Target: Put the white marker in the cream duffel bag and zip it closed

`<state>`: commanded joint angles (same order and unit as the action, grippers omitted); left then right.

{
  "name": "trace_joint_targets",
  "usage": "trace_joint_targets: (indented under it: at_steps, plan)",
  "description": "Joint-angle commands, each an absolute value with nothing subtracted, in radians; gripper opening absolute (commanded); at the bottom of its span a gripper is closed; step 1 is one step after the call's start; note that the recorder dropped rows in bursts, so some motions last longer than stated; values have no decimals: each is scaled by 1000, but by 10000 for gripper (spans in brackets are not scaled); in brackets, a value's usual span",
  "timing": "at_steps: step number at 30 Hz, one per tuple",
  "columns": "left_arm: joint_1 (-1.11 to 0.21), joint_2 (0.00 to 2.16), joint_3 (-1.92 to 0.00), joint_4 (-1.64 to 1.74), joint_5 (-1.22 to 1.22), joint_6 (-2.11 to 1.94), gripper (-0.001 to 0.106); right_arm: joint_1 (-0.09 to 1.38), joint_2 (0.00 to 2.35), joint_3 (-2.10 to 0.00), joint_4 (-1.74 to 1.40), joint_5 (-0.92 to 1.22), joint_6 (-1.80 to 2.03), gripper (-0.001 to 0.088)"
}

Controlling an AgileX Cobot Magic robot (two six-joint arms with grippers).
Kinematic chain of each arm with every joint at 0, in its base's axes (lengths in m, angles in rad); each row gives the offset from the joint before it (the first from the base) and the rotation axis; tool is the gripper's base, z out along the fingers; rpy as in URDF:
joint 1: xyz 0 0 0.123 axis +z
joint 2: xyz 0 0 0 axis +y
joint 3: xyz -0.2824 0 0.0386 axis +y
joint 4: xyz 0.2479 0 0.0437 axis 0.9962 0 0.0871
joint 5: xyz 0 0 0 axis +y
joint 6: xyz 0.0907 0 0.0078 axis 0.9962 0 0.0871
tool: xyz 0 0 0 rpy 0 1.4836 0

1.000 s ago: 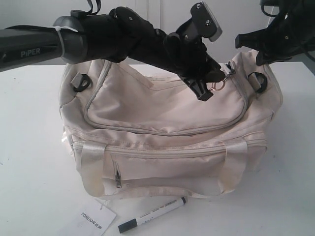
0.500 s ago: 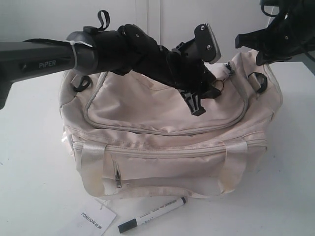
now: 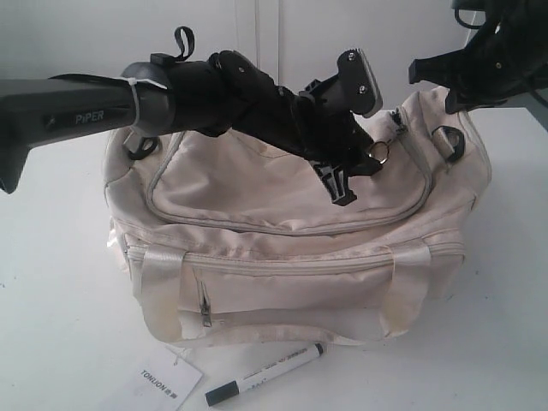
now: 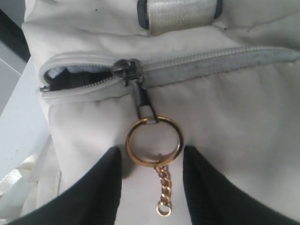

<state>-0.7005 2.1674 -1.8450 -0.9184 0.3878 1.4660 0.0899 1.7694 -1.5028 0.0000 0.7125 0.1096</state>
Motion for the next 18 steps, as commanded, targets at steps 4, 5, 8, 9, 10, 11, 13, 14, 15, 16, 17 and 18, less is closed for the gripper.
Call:
trace_joint_targets:
  at_steps: [4, 5, 8, 9, 10, 11, 13, 14, 15, 16, 17, 18]
  plan:
    - [-700, 2167, -1845, -918, 393, 1466, 339, 90, 1769, -1503, 0, 713, 110, 0]
    - [-700, 2167, -1845, -918, 393, 1466, 286, 90, 1769, -1503, 0, 713, 110, 0]
    - [-700, 2167, -1845, -918, 393, 1466, 131, 90, 1769, -1503, 0, 710, 110, 0]
    - [-700, 2167, -1845, -918, 393, 1466, 94, 90, 1769, -1503, 0, 710, 110, 0]
    - [-700, 2167, -1845, -918, 393, 1466, 51, 90, 1769, -1503, 0, 710, 110, 0]
    - [-700, 2167, -1845, -918, 393, 1466, 13, 90, 1769, -1503, 0, 710, 110, 0]
    - [-700, 2165, -1845, -918, 393, 1466, 0, 90, 1769, -1503, 0, 710, 110, 0]
    - [-700, 2163, -1845, -918, 391, 1466, 0, 90, 1769, -1503, 0, 710, 110, 0]
    - [-700, 2158, -1845, -918, 391, 1466, 0, 90, 1769, -1503, 0, 710, 110, 0]
    - [-700, 2154, -1845, -918, 391, 1466, 0, 90, 1769, -1503, 0, 710, 110, 0]
    - [-700, 2151, -1845, -918, 393, 1461, 0, 90, 1769, -1503, 0, 710, 110, 0]
    - [-700, 2146, -1845, -918, 393, 1453, 0, 90, 1769, -1503, 0, 710, 110, 0]
